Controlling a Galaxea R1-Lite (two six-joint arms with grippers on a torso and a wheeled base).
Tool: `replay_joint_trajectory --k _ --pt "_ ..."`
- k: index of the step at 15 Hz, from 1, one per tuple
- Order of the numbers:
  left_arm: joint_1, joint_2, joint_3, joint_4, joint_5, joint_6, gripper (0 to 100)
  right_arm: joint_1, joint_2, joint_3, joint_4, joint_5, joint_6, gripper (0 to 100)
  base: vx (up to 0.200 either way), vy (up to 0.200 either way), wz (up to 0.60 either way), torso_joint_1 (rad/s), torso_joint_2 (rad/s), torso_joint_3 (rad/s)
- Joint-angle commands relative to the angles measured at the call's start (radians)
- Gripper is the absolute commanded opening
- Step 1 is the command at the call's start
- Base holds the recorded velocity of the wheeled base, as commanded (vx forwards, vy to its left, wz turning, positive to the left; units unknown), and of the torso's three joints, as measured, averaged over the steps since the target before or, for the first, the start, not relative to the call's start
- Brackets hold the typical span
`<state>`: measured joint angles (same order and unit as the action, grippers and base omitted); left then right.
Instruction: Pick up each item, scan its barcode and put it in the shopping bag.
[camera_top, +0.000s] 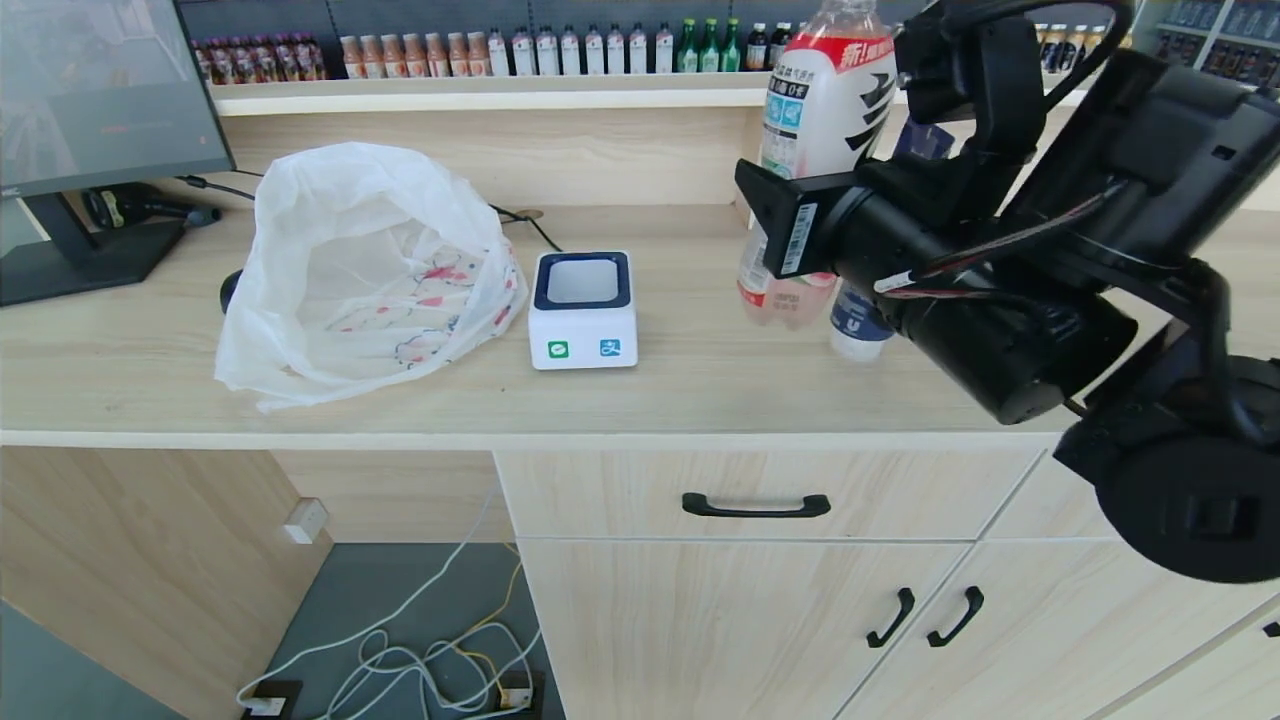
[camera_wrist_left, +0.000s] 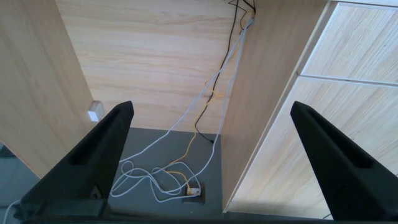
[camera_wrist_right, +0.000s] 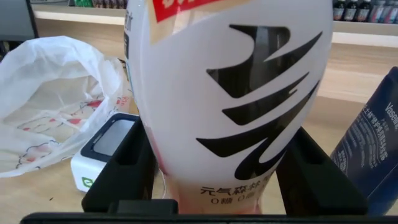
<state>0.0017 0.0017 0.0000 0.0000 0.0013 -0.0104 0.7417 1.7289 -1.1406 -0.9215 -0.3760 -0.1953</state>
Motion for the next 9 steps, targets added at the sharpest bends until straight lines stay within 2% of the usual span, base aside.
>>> replay_joint_trajectory --k 1,5,9 --pt "0.000 0.000 0.000 0.000 0.000 0.000 100 0.054 -0.097 0.070 0.000 -0.008 0.001 0 0.000 0.000 0.00 0.000 0.00 0.000" --pt "0.000 0.000 0.000 0.000 0.000 0.000 100 0.143 -0.204 0.220 -0.063 -0.057 -0.001 0 0.000 0.000 0.00 0.000 0.00 0.000" --pt "0.000 0.001 0.000 0.000 0.000 0.000 100 0.160 -0.258 0.297 -0.076 -0.055 0.002 0 0.000 0.000 0.00 0.000 0.00 0.000"
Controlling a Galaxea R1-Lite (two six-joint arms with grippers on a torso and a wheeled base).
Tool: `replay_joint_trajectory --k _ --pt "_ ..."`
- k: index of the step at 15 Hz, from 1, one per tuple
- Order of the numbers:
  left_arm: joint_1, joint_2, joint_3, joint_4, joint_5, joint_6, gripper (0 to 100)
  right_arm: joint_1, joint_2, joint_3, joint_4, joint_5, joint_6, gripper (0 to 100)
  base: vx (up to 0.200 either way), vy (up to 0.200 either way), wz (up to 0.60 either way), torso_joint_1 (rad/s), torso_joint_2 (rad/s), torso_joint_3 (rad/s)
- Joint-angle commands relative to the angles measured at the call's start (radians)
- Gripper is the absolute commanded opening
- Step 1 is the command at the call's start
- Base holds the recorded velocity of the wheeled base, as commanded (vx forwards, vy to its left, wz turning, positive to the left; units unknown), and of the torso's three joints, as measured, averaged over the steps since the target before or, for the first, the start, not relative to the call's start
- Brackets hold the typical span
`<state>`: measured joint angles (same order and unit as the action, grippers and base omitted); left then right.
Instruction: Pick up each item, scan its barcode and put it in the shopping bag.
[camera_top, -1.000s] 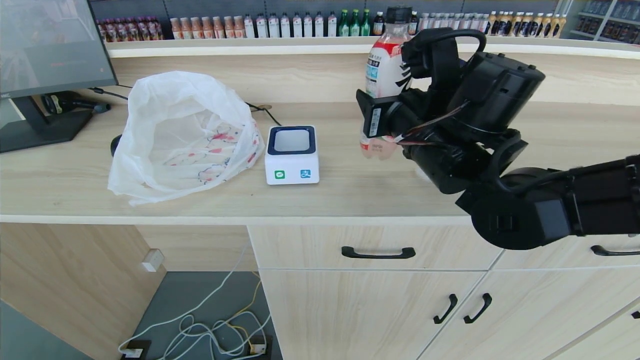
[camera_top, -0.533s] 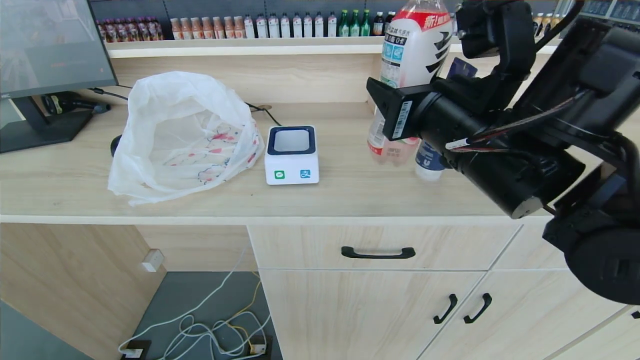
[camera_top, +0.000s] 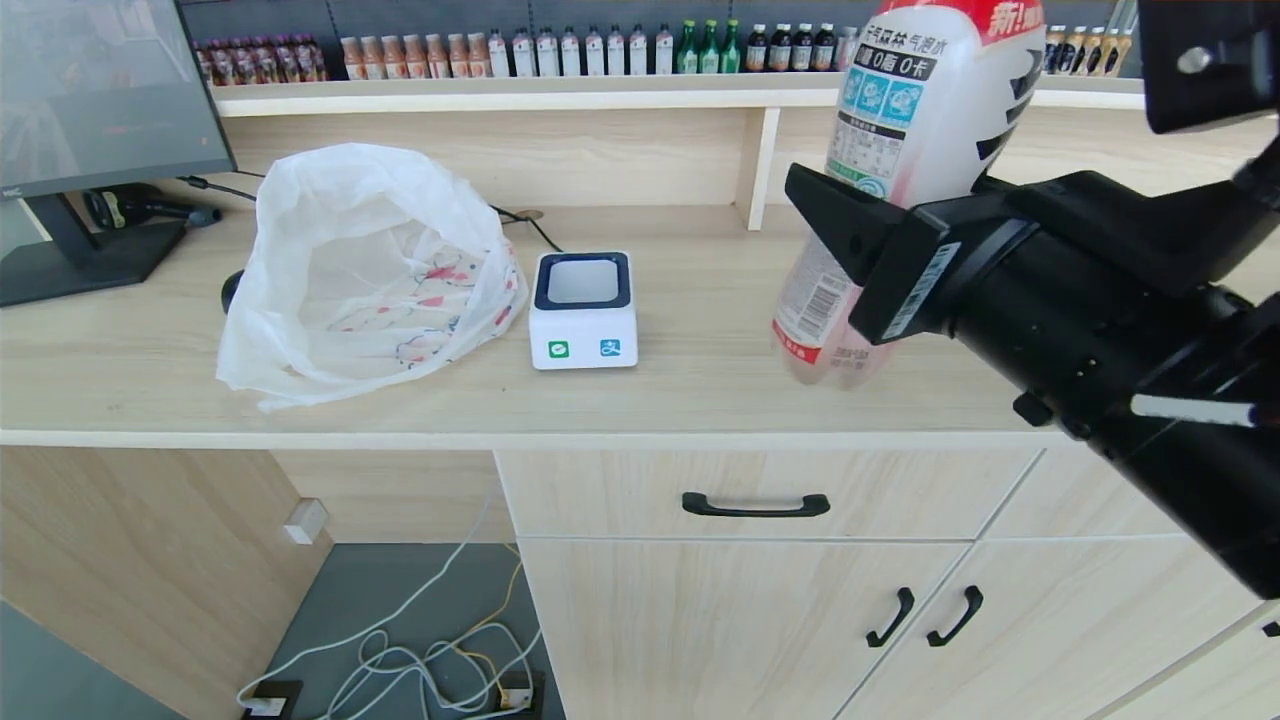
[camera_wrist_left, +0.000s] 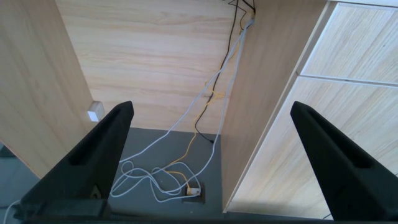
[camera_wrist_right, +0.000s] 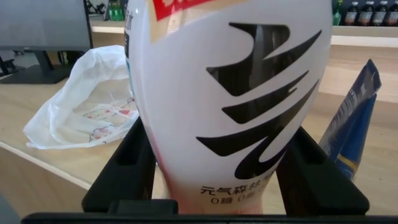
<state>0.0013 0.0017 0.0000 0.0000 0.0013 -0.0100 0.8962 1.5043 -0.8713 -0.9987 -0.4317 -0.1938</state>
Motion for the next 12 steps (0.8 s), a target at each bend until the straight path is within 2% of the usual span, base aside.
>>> replay_joint_trajectory --k 1,7,12 --pt "0.000 0.000 0.000 0.000 0.000 -0.001 100 0.006 -0.047 0.063 -0.003 0.002 0.002 0 0.000 0.000 0.00 0.000 0.00 0.000" --pt "0.000 0.000 0.000 0.000 0.000 -0.001 100 0.006 -0.082 0.256 -0.113 0.019 0.037 0 0.000 0.000 0.00 0.000 0.00 0.000" --pt "0.000 0.000 0.000 0.000 0.000 -0.001 100 0.006 -0.087 0.288 -0.109 0.172 0.047 0 0.000 0.000 0.00 0.000 0.00 0.000"
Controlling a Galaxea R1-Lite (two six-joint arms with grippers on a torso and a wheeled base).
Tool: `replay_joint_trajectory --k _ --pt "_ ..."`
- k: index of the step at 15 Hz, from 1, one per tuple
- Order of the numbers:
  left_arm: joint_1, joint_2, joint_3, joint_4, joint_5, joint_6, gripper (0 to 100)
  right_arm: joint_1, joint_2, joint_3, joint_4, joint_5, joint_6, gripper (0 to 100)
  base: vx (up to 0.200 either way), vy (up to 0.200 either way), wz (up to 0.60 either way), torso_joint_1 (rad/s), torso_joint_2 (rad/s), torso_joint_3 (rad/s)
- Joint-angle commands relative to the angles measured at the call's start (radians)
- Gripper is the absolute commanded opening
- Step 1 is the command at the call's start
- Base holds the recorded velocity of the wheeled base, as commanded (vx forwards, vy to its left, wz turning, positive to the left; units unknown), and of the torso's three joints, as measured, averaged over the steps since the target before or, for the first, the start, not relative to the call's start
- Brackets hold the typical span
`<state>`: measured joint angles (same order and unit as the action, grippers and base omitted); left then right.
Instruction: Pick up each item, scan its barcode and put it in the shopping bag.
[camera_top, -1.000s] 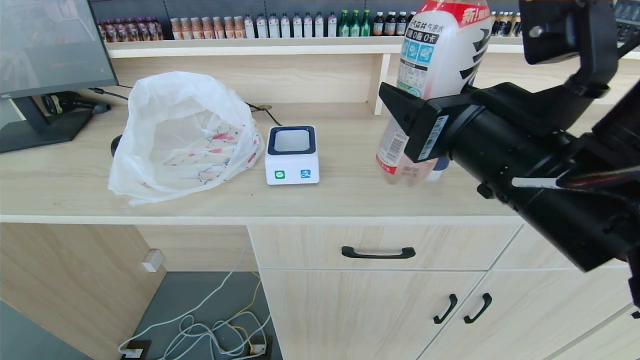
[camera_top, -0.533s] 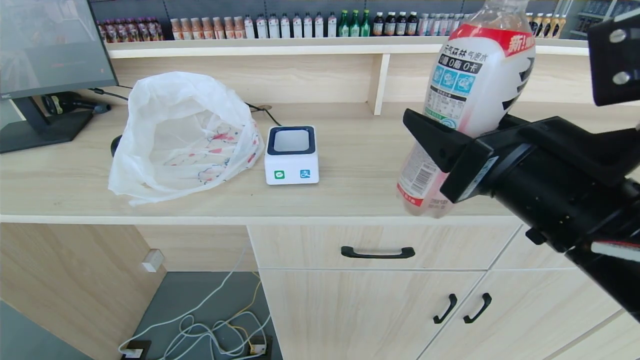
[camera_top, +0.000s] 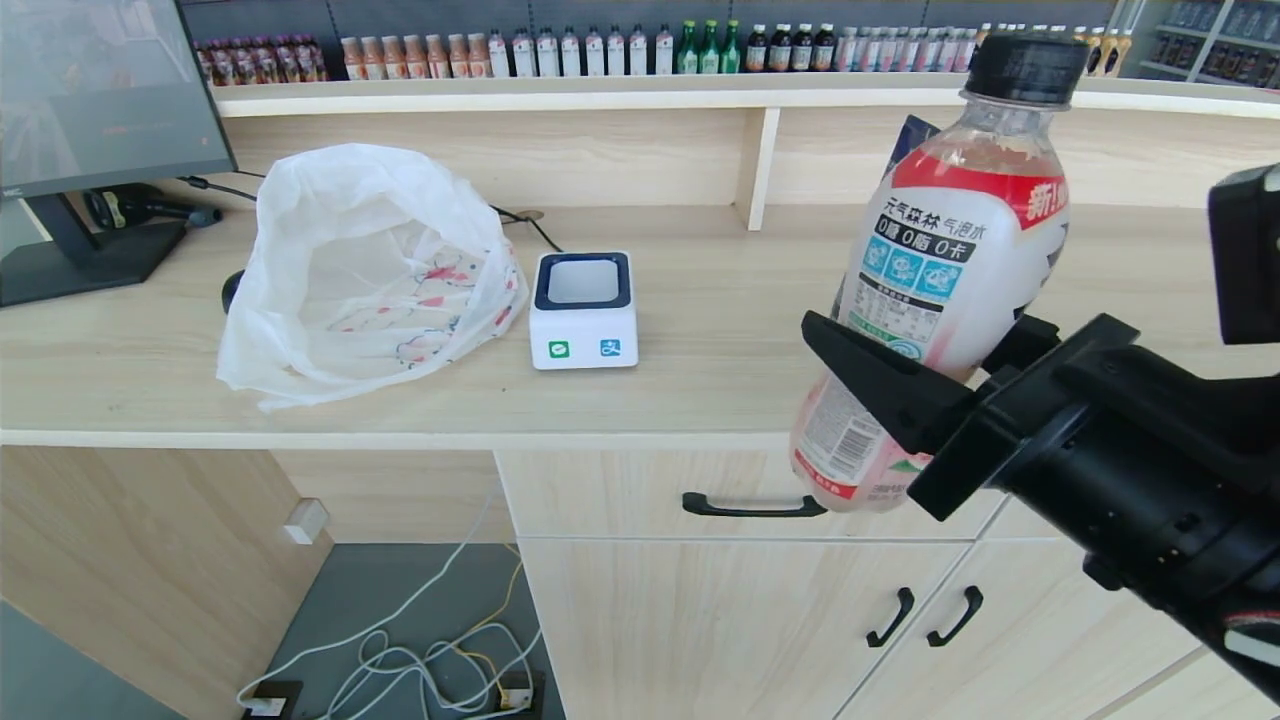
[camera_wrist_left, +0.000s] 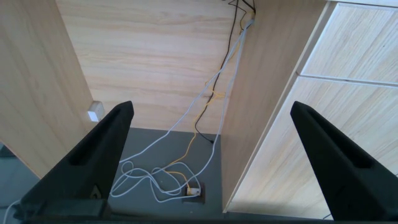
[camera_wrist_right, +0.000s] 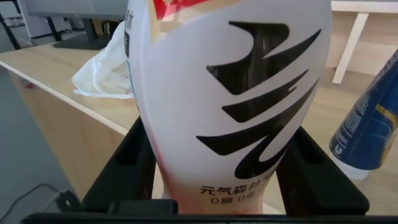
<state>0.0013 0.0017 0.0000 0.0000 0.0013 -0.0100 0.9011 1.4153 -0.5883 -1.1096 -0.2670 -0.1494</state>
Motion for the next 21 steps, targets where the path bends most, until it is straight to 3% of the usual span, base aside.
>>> replay_joint_trajectory --k 1,7,11,15,21 --pt "0.000 0.000 0.000 0.000 0.000 -0.001 100 0.001 0.005 0.013 0.002 0.046 0.030 0 0.000 0.000 0.00 0.000 0.00 0.000" --pt "0.000 0.000 0.000 0.000 0.000 -0.001 100 -0.001 0.002 0.048 -0.004 0.253 0.203 0 0.000 0.000 0.00 0.000 0.00 0.000" --pt "0.000 0.000 0.000 0.000 0.000 -0.001 100 -0.005 0.014 -0.010 -0.004 0.402 0.338 0 0.000 0.000 0.00 0.000 0.00 0.000" --pt "0.000 0.000 0.000 0.000 0.000 -0.001 100 -0.005 0.060 -0.100 -0.004 0.423 0.487 0 0.000 0.000 0.00 0.000 0.00 0.000" --pt "0.000 0.000 0.000 0.000 0.000 -0.001 100 -0.028 0.047 -0.093 -0.036 0.462 0.659 0 0.000 0.000 0.00 0.000 0.00 0.000"
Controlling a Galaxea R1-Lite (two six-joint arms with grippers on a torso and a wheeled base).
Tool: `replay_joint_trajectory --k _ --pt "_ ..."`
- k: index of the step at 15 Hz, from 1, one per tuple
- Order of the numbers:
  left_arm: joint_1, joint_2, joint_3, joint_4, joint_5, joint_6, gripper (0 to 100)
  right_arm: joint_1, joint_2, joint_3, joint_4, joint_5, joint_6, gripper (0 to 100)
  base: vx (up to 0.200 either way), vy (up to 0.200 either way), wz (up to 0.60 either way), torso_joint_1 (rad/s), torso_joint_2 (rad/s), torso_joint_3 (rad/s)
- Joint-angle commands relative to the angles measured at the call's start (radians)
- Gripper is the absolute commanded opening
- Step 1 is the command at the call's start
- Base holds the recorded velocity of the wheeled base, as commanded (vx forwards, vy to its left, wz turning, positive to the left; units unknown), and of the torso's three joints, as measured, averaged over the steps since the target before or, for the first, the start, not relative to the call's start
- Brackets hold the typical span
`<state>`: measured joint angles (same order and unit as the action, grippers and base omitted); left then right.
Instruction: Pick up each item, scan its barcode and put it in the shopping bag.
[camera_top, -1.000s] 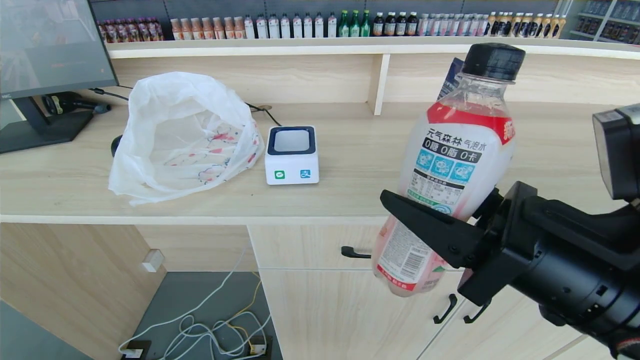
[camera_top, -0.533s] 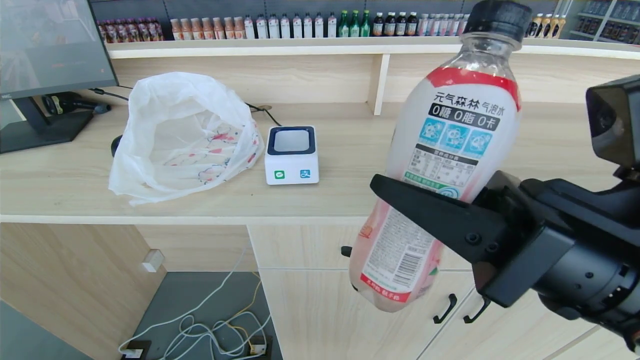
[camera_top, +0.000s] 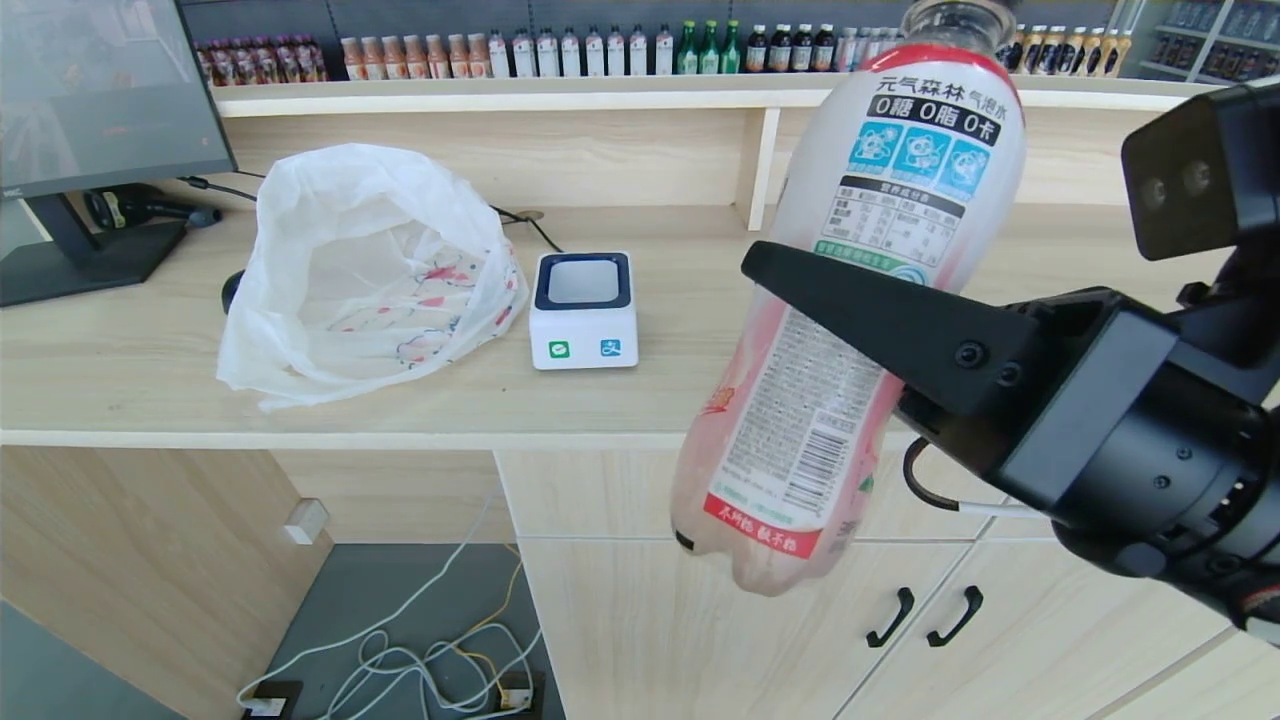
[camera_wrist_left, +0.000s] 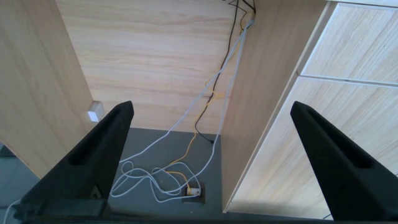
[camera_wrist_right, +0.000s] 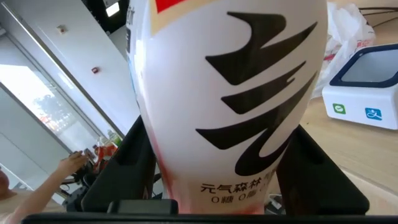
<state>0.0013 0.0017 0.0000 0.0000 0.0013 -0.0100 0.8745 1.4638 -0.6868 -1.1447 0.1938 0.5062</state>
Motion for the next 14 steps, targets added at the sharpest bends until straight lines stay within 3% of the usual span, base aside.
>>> replay_joint_trajectory --k 1,14 --pt "0.000 0.001 0.000 0.000 0.000 -0.001 100 -0.002 -0.002 0.012 -0.026 0.013 0.009 0 0.000 0.000 0.00 0.000 0.00 0.000" --pt "0.000 0.000 0.000 0.000 0.000 -0.001 100 0.000 -0.002 0.016 -0.066 0.016 0.045 0 0.000 0.000 0.00 0.000 0.00 0.000"
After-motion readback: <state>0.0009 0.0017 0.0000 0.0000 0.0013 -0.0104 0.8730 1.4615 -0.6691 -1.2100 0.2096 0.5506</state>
